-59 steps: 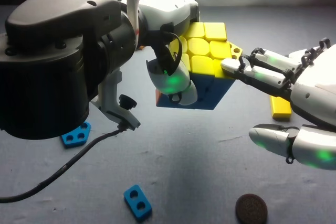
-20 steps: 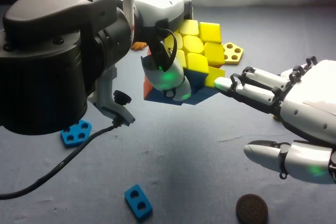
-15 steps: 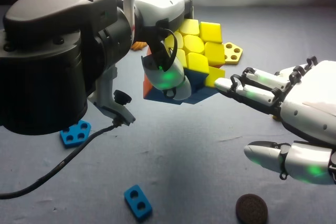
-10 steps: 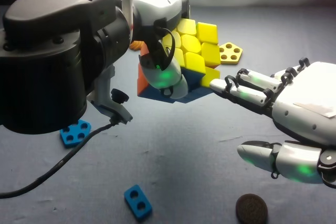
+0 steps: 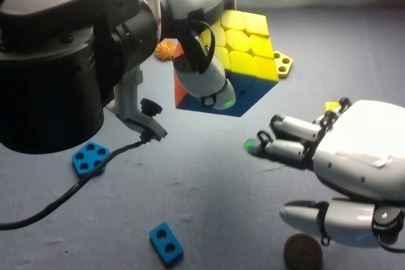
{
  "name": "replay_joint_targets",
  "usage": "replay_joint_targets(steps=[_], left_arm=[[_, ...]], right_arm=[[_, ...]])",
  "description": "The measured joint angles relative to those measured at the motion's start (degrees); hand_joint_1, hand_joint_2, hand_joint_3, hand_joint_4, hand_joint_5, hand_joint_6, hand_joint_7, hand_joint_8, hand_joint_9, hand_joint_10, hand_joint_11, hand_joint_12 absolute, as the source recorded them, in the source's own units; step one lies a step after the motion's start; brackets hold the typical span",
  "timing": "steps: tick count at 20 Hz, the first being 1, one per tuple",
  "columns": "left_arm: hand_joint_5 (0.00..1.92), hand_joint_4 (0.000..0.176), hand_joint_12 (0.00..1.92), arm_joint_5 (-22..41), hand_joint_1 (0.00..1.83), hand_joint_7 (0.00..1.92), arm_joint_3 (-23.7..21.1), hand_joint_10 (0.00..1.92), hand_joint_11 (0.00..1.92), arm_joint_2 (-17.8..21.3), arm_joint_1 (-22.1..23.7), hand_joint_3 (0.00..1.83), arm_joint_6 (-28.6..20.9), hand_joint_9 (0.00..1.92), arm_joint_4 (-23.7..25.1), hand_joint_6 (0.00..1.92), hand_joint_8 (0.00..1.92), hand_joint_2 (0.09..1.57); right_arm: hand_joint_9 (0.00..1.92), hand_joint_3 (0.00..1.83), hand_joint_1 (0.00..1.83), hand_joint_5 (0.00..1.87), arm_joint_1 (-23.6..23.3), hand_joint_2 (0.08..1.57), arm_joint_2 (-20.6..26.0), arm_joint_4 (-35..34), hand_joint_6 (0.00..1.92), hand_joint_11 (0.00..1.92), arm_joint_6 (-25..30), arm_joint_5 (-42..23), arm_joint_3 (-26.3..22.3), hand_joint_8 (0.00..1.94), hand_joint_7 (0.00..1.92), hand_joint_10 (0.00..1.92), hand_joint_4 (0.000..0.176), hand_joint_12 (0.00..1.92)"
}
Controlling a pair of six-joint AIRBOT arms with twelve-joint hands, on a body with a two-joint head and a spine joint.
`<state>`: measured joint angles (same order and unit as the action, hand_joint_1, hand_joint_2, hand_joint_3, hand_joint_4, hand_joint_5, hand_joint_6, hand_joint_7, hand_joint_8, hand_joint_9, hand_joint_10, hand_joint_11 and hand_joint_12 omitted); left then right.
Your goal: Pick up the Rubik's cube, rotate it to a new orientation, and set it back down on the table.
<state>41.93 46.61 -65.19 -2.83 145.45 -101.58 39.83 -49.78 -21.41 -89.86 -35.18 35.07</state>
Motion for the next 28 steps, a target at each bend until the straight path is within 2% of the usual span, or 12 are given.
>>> replay_joint_targets(steps=[2, 4, 6, 8, 10, 12, 15, 17, 19, 22, 25, 28], left_arm=[[0.19, 0.0, 1.82, -0.15, 1.14, 0.16, 0.0, 1.69, 0.18, 0.0, -0.02, 0.01, 0.0, 0.19, -0.92, 1.43, 1.54, 1.15], [0.2, 0.0, 1.9, -0.04, 1.14, 0.13, 0.0, 1.77, 0.18, 0.02, -0.02, 0.0, 0.04, 0.16, -0.9, 1.43, 1.65, 1.13], [0.21, 0.0, 1.9, 0.15, 1.13, 0.13, 0.0, 1.78, 0.19, 0.02, -0.02, 0.0, 0.02, 0.18, -0.76, 1.44, 1.66, 1.13], [0.21, 0.0, 1.86, -0.02, 1.12, 0.16, -0.02, 1.76, 0.21, 0.0, -0.02, 0.0, 0.02, 0.21, -1.03, 1.49, 1.66, 1.11], [0.21, 0.0, 1.9, 0.11, 1.12, 0.1, 0.0, 1.81, 0.21, 0.02, -0.02, 0.0, 0.02, 0.16, -0.9, 1.49, 1.69, 1.1], [0.16, 0.0, 1.92, 0.07, 1.1, 0.1, 0.0, 1.8, 0.18, 0.02, -0.02, 0.01, 0.02, 0.15, -0.96, 1.5, 1.68, 1.13], [0.18, 0.0, 1.91, 0.07, 1.09, 0.11, 0.0, 1.8, 0.23, 0.02, 0.07, 0.0, 0.02, 0.18, -0.96, 1.49, 1.68, 1.14], [0.21, 0.0, 1.83, 0.11, 1.08, 0.15, 0.0, 1.74, 0.25, 0.02, 0.07, 0.0, 0.02, 0.22, -0.94, 1.48, 1.65, 1.09], [0.19, 0.0, 1.82, 0.11, 1.09, 0.14, 0.0, 1.72, 0.23, 0.02, 0.11, 0.0, 0.04, 0.21, -0.92, 1.49, 1.64, 1.12], [0.21, 0.0, 1.83, 0.09, 1.11, 0.14, 0.0, 1.73, 0.22, 0.02, 0.26, 0.0, 0.04, 0.2, -0.96, 1.47, 1.63, 1.11], [0.25, 0.0, 1.83, 0.09, 1.14, 0.14, 0.0, 1.73, 0.23, 0.02, 0.28, 0.0, 0.04, 0.2, -0.94, 1.39, 1.64, 1.07], [0.15, 0.0, 1.83, 0.11, 1.07, 0.09, 0.0, 1.76, 0.24, 0.02, 0.35, 0.01, 0.04, 0.19, -0.94, 1.5, 1.69, 1.11]], right_arm=[[0.88, 0.0, 0.0, 0.19, 0.0, 1.37, 0.02, -0.35, 0.01, 0.72, 0.0, -0.13, 0.0, 1.91, 0.8, 1.92, 0.0, 1.92], [0.88, 0.0, 0.0, 0.19, -0.07, 1.37, 0.13, -0.57, 0.0, 0.74, 0.0, -0.17, 0.04, 1.9, 0.81, 1.92, 0.0, 1.92], [0.88, 0.0, 0.01, 0.18, -0.7, 1.38, 0.22, -0.44, 0.0, 0.75, 0.48, 0.02, 0.02, 1.92, 0.79, 1.92, 0.0, 1.92], [0.89, 0.0, 0.04, 0.19, -2.89, 1.37, 1.84, 0.92, 0.01, 0.76, 5.31, 1.88, 0.02, 1.91, 0.79, 1.92, 0.0, 1.92], [0.87, 0.0, 0.03, 0.21, -5.07, 1.38, 3.8, 3.52, 0.01, 0.72, 10.23, 2.8, 0.04, 1.92, 0.77, 1.92, 0.0, 1.92], [0.86, 0.0, 0.02, 0.18, -5.09, 1.38, 4.63, 5.46, 0.0, 0.72, 13.31, 3.54, 0.04, 1.94, 0.75, 1.92, 0.0, 1.92], [0.89, 0.0, 0.02, 0.2, -6.34, 1.38, 6.19, 8.17, 0.01, 0.74, 17.2, 4.59, 0.02, 1.93, 0.79, 1.92, 0.0, 1.92], [0.88, 0.0, 0.01, 0.19, -7.56, 1.38, 6.69, 8.09, 0.0, 0.73, 17.75, 3.91, 0.04, 1.91, 0.78, 1.92, 0.0, 1.92], [0.82, 0.0, 0.0, 0.17, -7.78, 1.38, 6.71, 8.15, 0.0, 0.68, 17.73, 0.76, 0.11, 1.89, 0.74, 1.92, 0.0, 1.92], [0.85, 0.0, 0.0, 0.18, -8.52, 1.37, 6.47, 7.93, 0.01, 0.73, 17.66, -0.96, 1.05, 1.86, 0.76, 1.92, 0.0, 1.92], [0.86, 0.0, 0.0, 0.16, -8.61, 1.37, 6.05, 6.38, 0.0, 0.72, 16.57, -1.18, 1.57, 1.91, 0.75, 1.92, 0.0, 1.92], [0.89, 0.0, 0.0, 0.18, -8.98, 1.37, 5.97, 5.57, 0.01, 0.75, 14.75, -0.92, 2.03, 1.89, 0.77, 1.92, 0.0, 1.92]])
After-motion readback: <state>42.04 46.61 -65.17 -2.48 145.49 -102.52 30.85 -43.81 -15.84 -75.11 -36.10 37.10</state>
